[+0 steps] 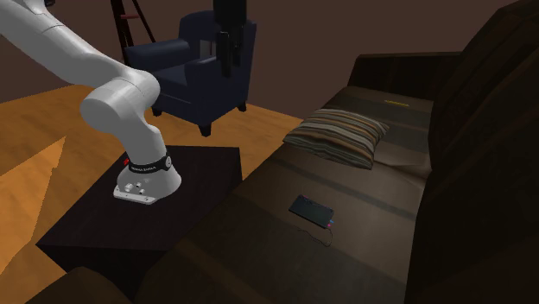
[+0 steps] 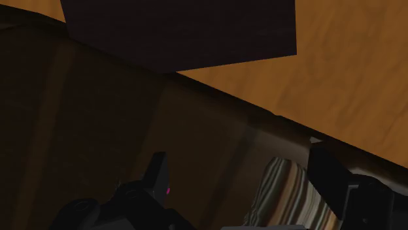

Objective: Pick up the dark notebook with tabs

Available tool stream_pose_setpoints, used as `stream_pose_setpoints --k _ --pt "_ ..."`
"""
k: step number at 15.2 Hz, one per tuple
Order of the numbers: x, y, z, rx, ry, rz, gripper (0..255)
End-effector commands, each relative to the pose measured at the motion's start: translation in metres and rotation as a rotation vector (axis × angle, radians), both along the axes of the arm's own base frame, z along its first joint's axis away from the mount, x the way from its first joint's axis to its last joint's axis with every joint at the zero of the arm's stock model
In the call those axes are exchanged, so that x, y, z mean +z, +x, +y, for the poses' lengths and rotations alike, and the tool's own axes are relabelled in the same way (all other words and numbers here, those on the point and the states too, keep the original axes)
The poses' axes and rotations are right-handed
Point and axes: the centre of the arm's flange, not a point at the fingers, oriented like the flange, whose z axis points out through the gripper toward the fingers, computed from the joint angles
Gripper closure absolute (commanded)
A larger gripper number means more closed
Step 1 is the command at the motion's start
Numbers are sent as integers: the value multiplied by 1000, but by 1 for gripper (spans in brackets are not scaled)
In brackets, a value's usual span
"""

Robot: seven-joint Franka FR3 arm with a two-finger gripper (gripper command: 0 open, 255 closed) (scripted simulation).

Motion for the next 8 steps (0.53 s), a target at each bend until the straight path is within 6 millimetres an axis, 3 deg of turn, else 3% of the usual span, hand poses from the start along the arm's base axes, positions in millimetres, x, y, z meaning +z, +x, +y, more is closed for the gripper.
stream_pose_setpoints --k 1,8 --pt "0 0 0 0 0 0 0" --pt "-61 63 -23 -147 -15 -10 0"
